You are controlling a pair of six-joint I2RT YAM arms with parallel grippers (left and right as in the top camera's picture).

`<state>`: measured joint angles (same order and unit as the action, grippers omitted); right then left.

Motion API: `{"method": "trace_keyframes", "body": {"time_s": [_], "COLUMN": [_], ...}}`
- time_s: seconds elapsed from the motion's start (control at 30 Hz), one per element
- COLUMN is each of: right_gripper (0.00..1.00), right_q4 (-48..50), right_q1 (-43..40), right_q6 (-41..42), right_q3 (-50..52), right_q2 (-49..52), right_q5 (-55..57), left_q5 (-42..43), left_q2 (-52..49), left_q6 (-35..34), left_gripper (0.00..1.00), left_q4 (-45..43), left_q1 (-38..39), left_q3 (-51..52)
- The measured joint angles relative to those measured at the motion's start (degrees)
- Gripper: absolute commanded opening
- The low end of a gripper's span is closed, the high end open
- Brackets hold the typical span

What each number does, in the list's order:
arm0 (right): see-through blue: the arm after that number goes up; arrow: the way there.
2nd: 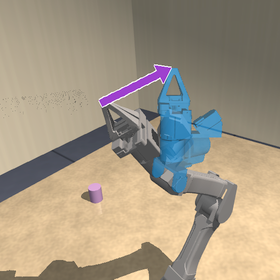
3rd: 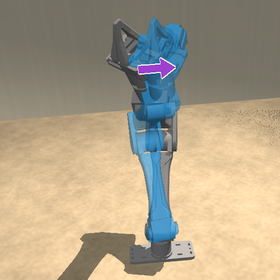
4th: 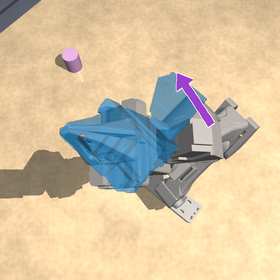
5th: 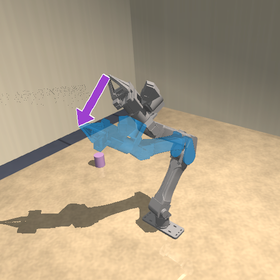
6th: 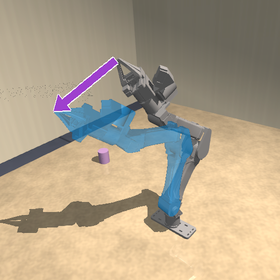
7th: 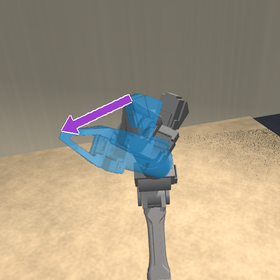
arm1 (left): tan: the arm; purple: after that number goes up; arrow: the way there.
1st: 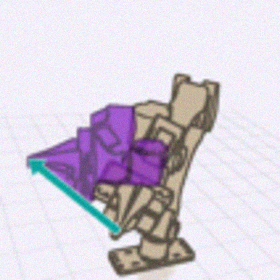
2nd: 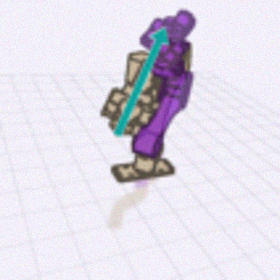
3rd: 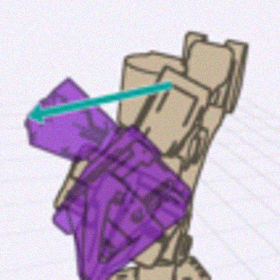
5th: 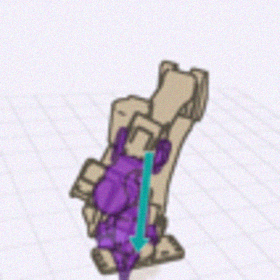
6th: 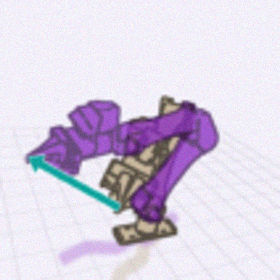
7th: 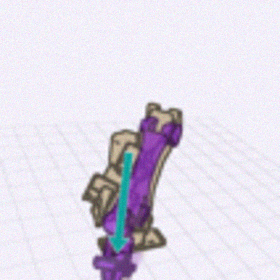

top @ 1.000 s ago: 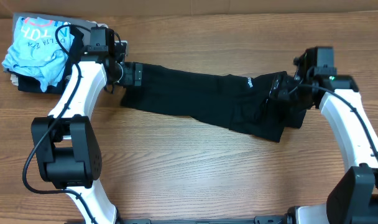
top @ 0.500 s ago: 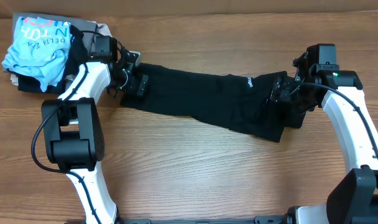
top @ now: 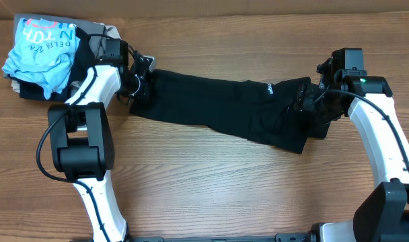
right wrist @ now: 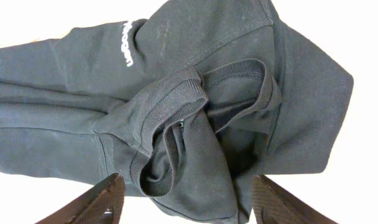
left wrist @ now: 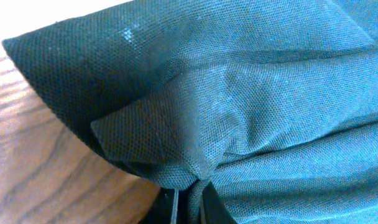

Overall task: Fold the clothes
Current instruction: 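Lift the strip's left end with the left gripper and fold it rightward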

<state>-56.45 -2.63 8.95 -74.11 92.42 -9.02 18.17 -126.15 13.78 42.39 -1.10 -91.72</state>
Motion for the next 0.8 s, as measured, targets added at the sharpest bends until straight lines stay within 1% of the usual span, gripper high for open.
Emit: {"method": "trace_keyframes", "body": {"time_s": [0.13,0.2,0.3,0.4,0.53,0.67,0.8], "right_gripper": [0.67,0.67,0.67,0.67,0.67,0.67,0.67], "right_q4": [0.8,1.6,1.8,1.8,1.8,1.8,1.8], "right_q1": [0.0,0.0,0.0,0.0,0.0,0.0,0.0], "right_q6": [0.0,0.0,0.0,0.0,0.0,0.0,0.0], "right_q3": [0.0,0.3,1.1,1.5,1.5,1.5,1.5], "right_q2": [0.0,0.0,0.0,0.0,0.0,0.0,0.0], "right_q5": [-0.7,-1.1,-1.4,-1.5,-1.6,-1.7,-2.1], "left_q5": [-3.1,-4.1,-5.3,-6.2,-6.9,-7.3,-7.3], "left_q2": [-0.7,-0.9,-0.9,-0.9,-0.9,-0.9,-0.9], "left_q6": [-1.9,-2.4,-2.7,-2.7,-2.7,-2.7,-2.7], "left_gripper": [0.04,0.04,0.04,0.04,0.04,0.04,0.04], "left_q4": [9.7,15.6,21.1,24.2,26.5,27.3,27.5], "left_q1": [-0.9,-2.2,-4.0,-4.9,-3.9,-0.7,4.6], "left_q3": [-4.7,-9.0,-16.2,-20.8,-22.0,-22.0,-22.0]}}
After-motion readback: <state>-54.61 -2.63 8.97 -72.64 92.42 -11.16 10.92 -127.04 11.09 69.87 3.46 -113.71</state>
